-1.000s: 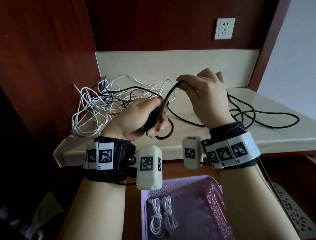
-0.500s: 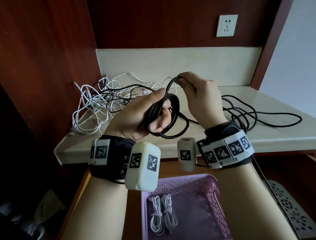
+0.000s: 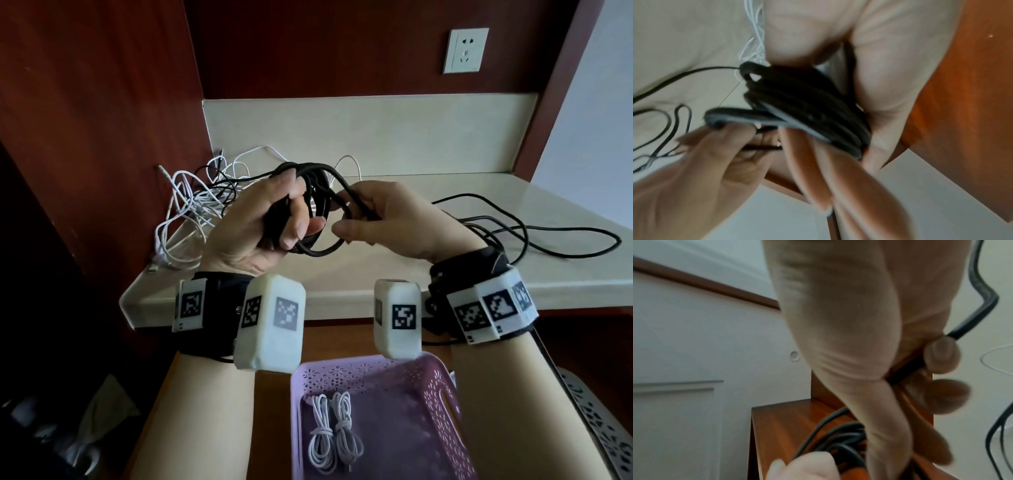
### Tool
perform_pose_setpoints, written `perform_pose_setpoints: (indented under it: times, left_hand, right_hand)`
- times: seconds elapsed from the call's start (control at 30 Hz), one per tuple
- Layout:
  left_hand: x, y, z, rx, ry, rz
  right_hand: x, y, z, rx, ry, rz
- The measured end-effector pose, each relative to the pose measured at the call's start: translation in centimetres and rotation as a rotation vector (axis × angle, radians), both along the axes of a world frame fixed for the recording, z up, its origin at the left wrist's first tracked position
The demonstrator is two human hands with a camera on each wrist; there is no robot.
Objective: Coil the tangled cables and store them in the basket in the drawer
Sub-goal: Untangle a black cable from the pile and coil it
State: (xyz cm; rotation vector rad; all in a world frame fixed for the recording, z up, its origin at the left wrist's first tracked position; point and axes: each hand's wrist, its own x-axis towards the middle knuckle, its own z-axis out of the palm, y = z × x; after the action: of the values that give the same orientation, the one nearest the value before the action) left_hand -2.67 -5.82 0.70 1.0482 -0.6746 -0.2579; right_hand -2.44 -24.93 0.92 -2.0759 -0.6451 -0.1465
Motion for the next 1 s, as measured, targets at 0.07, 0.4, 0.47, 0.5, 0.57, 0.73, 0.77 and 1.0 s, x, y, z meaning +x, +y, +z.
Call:
perform_pose_setpoints:
  times: [0.07,0.4,0.47,0.5,0.57,0.73,0.77,1.0]
  left_hand:
    - [0.2,-0.4,0.2,-0.072,0.045,-0.099]
    - [0.7,2.2,1.1,-0.284,0.336,-0.234]
    - [0.4,2.5,0.7,-0.225,0.346,-0.216]
    - [0.2,2.5,0.4,-0.191,0.345,-0.195]
    - [-0.2,2.3,-0.3,-0.151,0.323,-0.166]
    - [-0.1,0.3,-0.9,-0.119,0.307,-0.331]
    - [0.2,-0.3,-0.8,-0.094,0.272,-0.387]
    - [0.2,-1.1,-0.4,0.074,0.165,-0.372]
  right_hand:
    - [0.2,0.1,-0.1,-0.024,-0.029,-0.037]
    - [0.2,1.0,-0.1,0.143,-0.114,0.02]
    - [0.2,0.7,0.0,0.286,-0.116,0.065]
    - [0.4,0.6,0.0,0.333,-0.168,0.021]
    - [0.6,0.5,0.1,0.384,-0.296,-0.124]
    - [0.9,0.4,0.1,0.543,-0.352,-0.244]
    - [0.9,0.4,0.1,0.567,-0.357,-0.266]
    - [1.3,0.5,0.3,0.67,-0.393,-0.372]
